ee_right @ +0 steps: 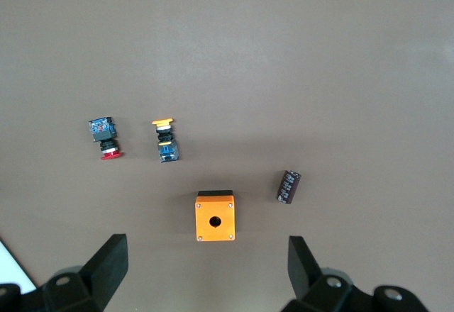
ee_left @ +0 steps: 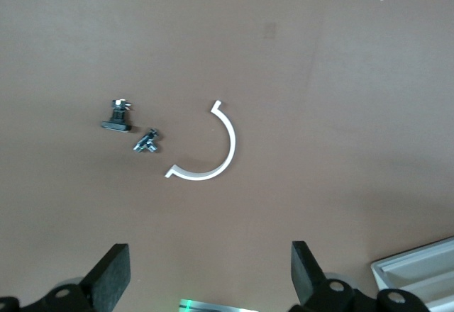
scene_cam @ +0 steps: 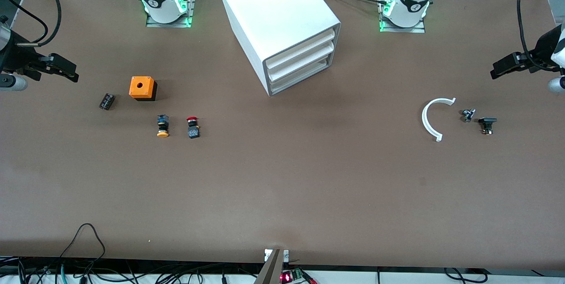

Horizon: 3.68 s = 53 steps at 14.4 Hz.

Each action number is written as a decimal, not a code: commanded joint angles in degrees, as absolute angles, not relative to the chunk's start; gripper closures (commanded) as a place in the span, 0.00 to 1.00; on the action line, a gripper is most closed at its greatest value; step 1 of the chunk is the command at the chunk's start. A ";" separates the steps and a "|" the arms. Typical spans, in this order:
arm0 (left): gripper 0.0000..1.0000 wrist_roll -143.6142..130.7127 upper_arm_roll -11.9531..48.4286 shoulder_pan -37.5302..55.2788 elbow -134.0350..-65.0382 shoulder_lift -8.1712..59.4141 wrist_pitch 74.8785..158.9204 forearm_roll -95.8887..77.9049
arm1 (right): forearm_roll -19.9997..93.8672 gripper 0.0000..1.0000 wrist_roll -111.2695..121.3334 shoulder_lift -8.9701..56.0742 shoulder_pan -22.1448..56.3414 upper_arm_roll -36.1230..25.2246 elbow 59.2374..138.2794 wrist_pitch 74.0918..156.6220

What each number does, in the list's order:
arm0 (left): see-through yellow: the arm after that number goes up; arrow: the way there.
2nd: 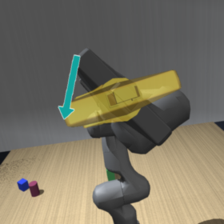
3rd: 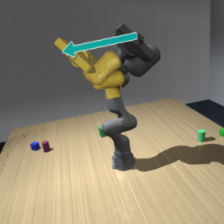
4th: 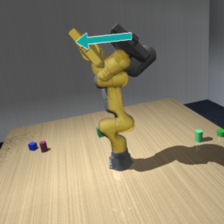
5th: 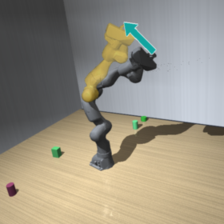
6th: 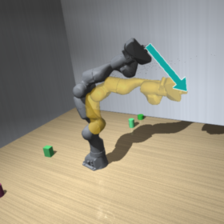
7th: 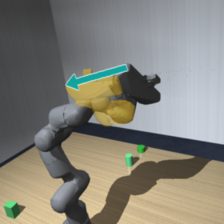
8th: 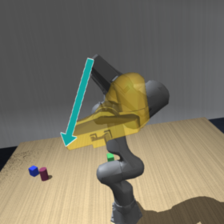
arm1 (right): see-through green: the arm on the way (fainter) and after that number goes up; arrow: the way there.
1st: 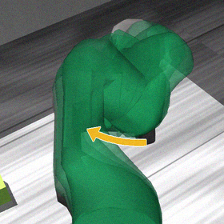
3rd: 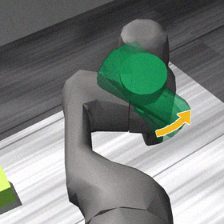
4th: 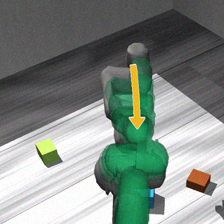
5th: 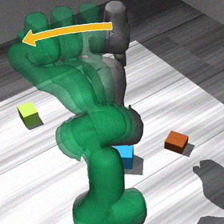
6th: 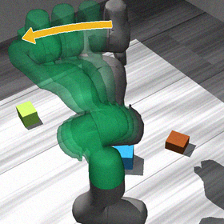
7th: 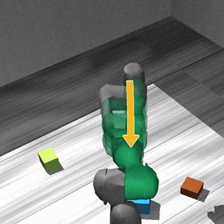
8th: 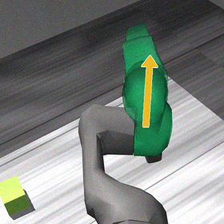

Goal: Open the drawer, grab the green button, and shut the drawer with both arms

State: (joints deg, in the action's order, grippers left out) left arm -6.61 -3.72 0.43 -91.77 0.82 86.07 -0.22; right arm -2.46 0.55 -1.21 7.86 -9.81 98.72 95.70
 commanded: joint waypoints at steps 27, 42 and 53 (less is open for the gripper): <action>0.00 44.98 6.84 6.42 -111.78 36.82 90.70 -58.60 | -1.76 0.00 1.14 -1.49 8.09 -10.02 98.88 95.45; 0.42 51.86 15.29 9.40 -118.30 38.85 102.30 -64.42 | -0.53 0.00 0.53 1.75 9.49 -9.76 97.92 96.33; 1.00 51.59 14.25 7.30 -118.48 37.71 101.95 -64.78 | 5.63 0.00 0.53 9.22 11.86 -9.76 97.12 101.06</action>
